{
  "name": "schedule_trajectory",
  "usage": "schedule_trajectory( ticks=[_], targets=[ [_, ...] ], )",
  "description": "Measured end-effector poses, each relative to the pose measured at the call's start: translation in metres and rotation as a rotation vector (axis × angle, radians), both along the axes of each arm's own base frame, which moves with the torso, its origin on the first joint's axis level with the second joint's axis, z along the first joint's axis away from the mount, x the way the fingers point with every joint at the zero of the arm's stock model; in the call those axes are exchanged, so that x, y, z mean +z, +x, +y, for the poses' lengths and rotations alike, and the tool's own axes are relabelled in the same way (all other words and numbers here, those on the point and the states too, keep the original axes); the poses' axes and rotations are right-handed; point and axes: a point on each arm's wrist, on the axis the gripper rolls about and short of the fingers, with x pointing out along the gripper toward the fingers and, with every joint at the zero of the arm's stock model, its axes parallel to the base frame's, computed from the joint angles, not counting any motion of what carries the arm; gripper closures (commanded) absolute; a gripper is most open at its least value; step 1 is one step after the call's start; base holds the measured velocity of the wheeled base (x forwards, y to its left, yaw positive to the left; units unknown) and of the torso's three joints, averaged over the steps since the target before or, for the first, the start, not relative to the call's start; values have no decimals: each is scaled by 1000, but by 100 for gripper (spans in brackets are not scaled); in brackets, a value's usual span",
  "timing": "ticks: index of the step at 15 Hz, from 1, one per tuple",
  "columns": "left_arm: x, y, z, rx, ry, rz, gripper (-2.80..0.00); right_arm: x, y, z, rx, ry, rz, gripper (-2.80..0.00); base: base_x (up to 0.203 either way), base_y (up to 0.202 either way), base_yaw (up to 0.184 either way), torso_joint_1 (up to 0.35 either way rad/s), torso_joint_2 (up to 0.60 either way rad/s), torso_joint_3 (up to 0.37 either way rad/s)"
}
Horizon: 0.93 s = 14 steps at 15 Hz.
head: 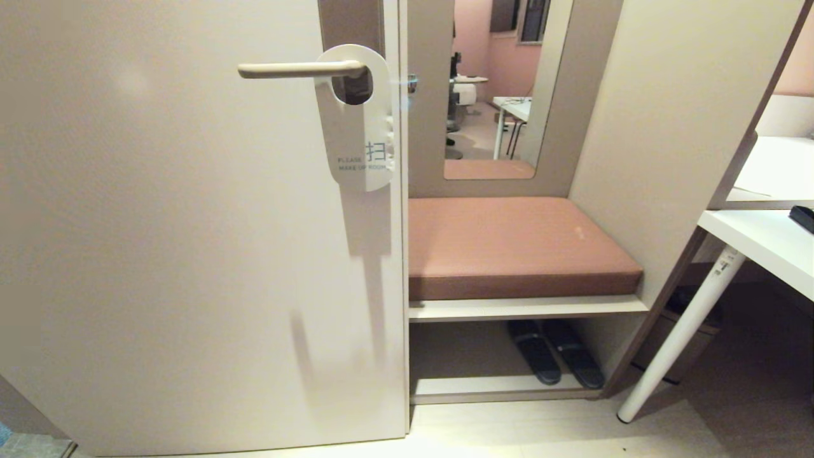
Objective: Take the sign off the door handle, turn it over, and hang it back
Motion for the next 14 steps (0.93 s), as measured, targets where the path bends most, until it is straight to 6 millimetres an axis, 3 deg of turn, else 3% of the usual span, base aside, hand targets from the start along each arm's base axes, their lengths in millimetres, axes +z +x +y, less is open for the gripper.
schedule_trajectory(
  ticks=[14],
  targets=[
    [0,0,0,0,-17,-1,0,0,0,0,0,0,0,0,0,0,0,0,0,0]
  ],
)
